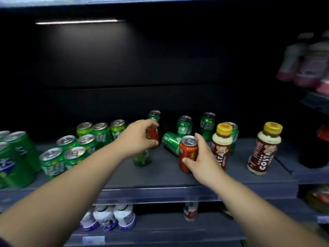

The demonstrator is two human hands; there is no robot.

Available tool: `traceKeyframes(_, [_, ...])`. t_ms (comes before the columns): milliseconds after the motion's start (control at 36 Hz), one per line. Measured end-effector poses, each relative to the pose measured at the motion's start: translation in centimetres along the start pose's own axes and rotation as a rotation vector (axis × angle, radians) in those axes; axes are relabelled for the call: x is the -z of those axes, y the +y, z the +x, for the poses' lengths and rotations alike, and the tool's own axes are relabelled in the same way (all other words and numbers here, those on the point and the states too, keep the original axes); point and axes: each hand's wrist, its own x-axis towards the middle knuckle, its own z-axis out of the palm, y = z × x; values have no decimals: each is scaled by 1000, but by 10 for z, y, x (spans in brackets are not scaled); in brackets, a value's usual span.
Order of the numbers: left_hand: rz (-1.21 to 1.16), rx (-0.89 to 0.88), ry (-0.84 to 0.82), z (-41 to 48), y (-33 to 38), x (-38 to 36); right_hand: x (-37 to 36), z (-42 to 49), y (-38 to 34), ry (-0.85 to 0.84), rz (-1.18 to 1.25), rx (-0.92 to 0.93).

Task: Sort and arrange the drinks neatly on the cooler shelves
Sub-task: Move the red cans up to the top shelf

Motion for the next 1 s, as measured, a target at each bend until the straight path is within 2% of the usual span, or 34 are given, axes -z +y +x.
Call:
traceKeyframes(194, [97,100,-65,17,-27,13,-10,7,3,86,-3,-2])
traceKeyframes(278, [55,150,-109,27,-33,14,-13,7,2,81,6,10])
traceKeyframes(500, [21,74,-119,63,-46,2,-28,9,-8,61,43,-12])
traceKeyframes(750, [99,171,-319,99,-49,-9,-37,19,-10,91,48,-31])
traceKeyframes(1000, [-64,108,-242,99,-53,-5,-26,24,-18,137,125,7])
